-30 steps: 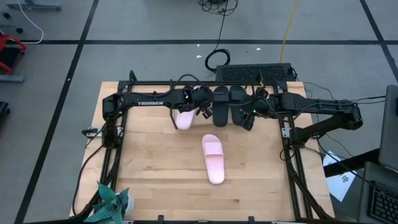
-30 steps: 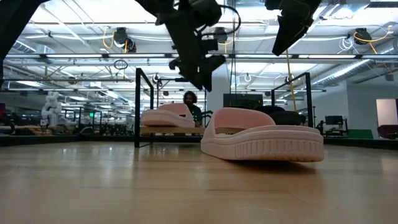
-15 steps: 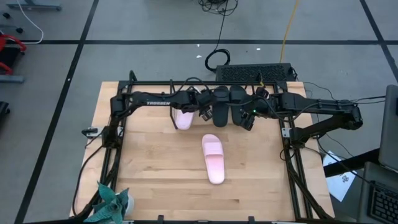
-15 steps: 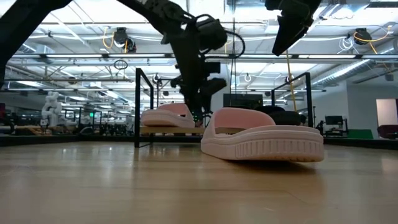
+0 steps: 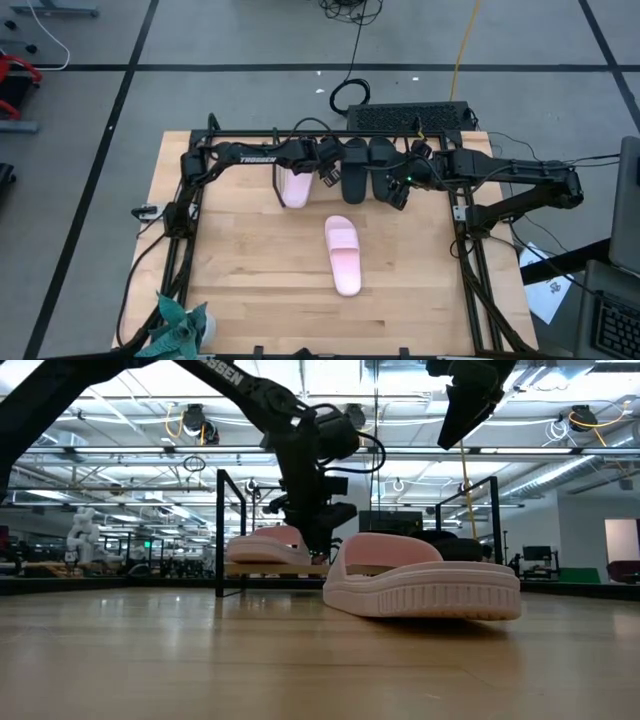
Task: Pick and place slides into the shelf
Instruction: Put the left pink slide on the shelf
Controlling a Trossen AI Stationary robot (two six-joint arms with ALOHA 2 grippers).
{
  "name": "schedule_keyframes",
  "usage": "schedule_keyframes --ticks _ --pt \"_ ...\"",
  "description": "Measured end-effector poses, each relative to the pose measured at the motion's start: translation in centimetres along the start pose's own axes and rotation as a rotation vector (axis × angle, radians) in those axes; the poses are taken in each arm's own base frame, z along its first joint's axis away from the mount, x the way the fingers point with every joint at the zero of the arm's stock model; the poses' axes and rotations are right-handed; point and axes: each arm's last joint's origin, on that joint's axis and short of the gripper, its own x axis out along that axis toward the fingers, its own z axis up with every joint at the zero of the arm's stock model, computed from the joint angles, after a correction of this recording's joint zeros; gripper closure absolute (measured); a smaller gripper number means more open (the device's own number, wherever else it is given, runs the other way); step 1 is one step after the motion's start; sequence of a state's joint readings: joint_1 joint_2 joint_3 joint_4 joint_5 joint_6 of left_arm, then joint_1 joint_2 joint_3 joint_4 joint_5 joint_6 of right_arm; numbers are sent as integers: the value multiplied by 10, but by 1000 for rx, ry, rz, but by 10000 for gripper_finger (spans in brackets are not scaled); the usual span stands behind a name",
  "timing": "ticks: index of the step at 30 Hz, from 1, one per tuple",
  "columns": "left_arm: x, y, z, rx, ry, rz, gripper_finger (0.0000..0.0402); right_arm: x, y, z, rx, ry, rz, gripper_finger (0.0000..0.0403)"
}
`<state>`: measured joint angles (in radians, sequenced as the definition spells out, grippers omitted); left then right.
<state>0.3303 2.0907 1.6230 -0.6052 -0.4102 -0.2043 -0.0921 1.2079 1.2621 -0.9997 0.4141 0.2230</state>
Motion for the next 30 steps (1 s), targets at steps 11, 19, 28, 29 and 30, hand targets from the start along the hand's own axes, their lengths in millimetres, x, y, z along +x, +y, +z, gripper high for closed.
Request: schedule_keyframes --ticks 11,19,28,29,30 --pt "5 16 -5 17 68 76 220 0 0 0 0 0 0 172" --pt "4 12 -5 26 62 85 220 0 0 1 3 -7 0 172" --pt "-16 -8 1 42 14 49 220 1 -1 1 2 -7 -6 172" --pt "-19 -11 3 43 -7 40 220 1 -2 1 4 -6 -8 172" --pt "-21 -14 5 38 -28 32 220 1 -3 1 2 -5 -9 172"
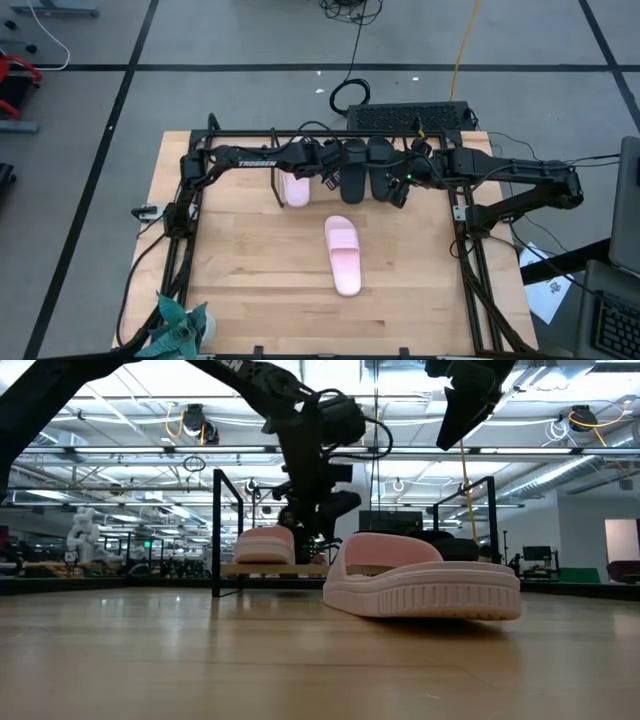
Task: Pick and place slides into the shelf
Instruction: Put the left pink slide on the shelf
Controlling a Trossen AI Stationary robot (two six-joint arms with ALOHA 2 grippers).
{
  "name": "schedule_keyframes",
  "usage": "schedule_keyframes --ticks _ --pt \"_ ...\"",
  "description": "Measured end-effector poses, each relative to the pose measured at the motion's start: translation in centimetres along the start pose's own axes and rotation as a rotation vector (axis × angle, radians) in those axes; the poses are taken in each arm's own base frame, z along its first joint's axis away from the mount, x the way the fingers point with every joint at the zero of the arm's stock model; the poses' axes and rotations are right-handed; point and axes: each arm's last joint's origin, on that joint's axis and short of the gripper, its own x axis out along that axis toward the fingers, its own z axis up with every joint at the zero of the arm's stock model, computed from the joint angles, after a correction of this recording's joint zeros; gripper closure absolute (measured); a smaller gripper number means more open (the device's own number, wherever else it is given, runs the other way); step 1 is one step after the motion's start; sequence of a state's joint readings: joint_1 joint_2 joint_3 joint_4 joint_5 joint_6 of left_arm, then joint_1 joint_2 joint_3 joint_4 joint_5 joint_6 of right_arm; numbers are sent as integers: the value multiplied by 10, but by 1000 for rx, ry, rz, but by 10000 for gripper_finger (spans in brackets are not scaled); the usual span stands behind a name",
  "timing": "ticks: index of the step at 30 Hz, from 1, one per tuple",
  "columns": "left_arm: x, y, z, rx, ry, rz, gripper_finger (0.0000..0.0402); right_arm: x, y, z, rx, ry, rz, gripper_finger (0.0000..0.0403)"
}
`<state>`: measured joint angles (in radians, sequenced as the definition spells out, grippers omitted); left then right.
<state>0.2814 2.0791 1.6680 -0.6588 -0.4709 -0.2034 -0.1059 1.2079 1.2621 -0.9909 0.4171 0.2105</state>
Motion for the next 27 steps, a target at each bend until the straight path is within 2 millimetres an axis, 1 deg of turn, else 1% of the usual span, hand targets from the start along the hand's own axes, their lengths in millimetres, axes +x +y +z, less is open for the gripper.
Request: schedule_keyframes --ticks 3,9,14,21,27 --pt "-2 -5 1 11 -18 -12 220 0 -1 0 -5 0 -3 172" --pt "3 -6 -7 21 46 -22 220 0 -1 0 -5 -2 -2 172" --pt "4 -4 -7 -6 51 -26 220 0 -1 1 -3 -5 1 172" --pt "4 -1 -15 59 130 -2 220 0 -1 1 -4 -5 1 172" --pt "2 3 -22 166 200 49 220 0 0 2 1 -15 4 172"
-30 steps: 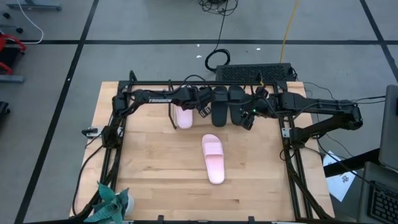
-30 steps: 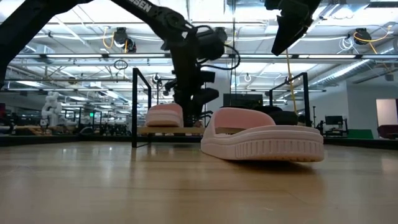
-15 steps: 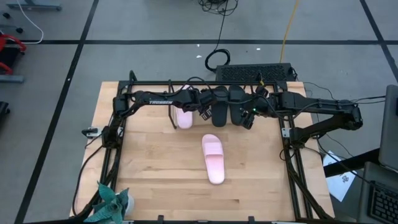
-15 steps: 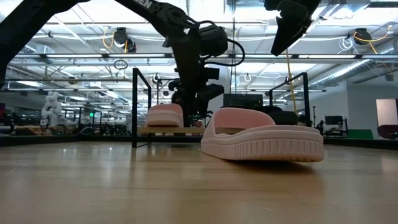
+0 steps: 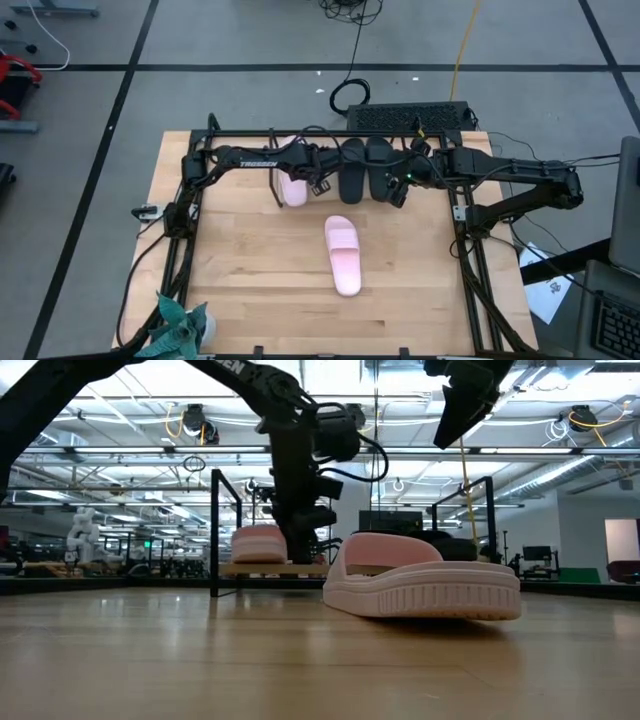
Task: Pick and place slides into the shelf
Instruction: Put the left pink slide on the shelf
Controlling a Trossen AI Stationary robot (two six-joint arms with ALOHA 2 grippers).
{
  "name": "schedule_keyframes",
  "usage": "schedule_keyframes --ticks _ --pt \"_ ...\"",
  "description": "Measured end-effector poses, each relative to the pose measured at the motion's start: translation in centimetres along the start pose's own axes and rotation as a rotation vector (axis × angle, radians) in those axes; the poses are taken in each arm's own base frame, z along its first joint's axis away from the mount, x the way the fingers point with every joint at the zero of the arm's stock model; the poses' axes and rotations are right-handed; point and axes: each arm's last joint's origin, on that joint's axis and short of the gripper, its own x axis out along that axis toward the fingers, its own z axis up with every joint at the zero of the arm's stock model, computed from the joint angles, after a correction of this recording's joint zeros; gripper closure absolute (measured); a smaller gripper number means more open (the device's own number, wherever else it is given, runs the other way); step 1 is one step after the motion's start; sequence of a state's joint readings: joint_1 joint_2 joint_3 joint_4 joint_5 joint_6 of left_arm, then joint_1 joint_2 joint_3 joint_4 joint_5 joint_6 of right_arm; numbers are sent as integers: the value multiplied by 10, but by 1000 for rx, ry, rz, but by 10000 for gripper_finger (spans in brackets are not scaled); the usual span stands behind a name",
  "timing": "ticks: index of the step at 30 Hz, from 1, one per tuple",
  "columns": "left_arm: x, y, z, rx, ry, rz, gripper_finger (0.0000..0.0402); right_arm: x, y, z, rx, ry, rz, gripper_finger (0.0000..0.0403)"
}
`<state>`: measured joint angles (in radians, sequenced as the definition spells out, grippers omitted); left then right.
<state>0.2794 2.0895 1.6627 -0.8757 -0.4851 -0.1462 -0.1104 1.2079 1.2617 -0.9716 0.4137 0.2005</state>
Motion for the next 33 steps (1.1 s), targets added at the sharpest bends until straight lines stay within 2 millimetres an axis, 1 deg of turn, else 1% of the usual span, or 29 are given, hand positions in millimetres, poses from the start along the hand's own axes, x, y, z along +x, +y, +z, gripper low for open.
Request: schedule_keyframes --ticks 6,16,22,28,33 --pt "0 1 -3 28 28 17 220 0 0 0 1 -3 1 172" --pt "-6 -10 -5 79 23 9 220 0 0 2 8 -19 4 172" --pt "-13 -23 -7 81 8 -7 220 0 1 4 13 -36 8 172" --pt "-23 -42 -11 117 -14 -21 220 0 1 4 15 -43 9 172" --pt "-28 -51 -14 117 -19 -55 220 0 1 4 15 -43 9 172"
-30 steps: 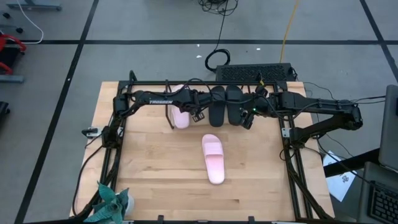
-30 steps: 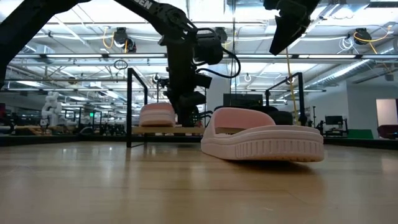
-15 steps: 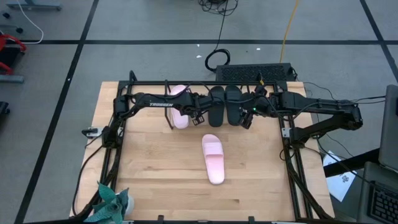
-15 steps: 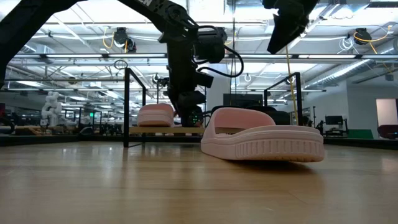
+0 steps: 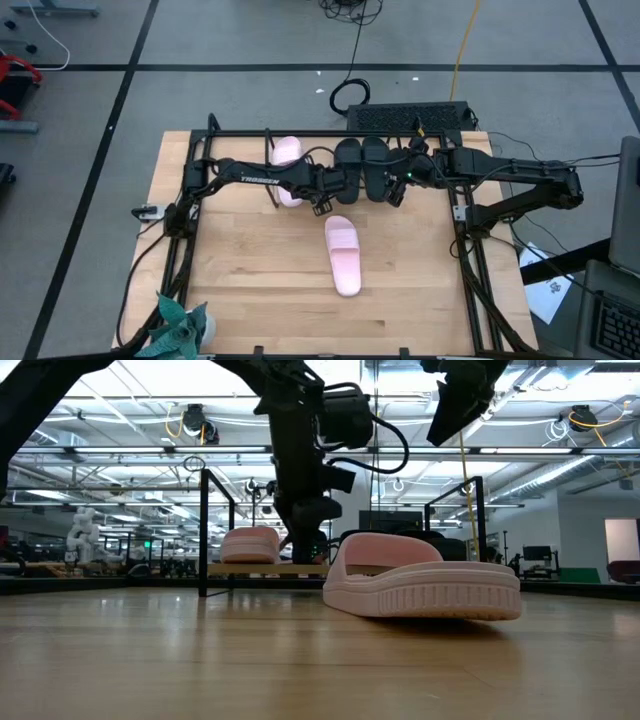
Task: Pick and place slides into the shelf
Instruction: Put the left pink slide on the shelf
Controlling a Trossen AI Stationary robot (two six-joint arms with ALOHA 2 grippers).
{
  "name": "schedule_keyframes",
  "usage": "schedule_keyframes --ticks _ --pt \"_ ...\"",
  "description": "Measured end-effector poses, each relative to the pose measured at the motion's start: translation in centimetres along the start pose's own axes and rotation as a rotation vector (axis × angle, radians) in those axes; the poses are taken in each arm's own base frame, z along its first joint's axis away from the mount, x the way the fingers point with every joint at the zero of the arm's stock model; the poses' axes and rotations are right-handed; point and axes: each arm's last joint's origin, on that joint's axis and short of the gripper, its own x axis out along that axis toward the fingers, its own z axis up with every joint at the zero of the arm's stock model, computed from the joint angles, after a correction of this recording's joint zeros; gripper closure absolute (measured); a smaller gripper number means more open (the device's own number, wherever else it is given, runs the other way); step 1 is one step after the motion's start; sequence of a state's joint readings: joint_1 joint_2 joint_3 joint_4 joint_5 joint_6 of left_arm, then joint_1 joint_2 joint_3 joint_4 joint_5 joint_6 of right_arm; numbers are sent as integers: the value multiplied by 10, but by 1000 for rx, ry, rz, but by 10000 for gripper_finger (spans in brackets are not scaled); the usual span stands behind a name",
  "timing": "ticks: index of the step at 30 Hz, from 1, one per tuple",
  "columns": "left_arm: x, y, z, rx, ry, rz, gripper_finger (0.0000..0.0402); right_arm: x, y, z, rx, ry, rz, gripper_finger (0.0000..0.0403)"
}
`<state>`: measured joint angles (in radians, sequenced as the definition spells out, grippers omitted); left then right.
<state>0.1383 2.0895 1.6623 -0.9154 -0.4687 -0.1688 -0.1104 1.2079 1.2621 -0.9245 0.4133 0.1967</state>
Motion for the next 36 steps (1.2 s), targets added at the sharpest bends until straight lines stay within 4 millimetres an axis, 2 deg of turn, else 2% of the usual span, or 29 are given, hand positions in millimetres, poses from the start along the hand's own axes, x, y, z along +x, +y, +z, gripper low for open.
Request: schedule_keyframes --ticks 14,26,36 --pt "-2 -5 -3 -35 32 -61 220 0 0 0 6 0 1 172" --pt "4 -22 -12 5 103 -43 220 0 0 0 -1 3 3 172" --pt "1 -18 -24 25 218 -7 220 0 0 0 -2 4 3 172"
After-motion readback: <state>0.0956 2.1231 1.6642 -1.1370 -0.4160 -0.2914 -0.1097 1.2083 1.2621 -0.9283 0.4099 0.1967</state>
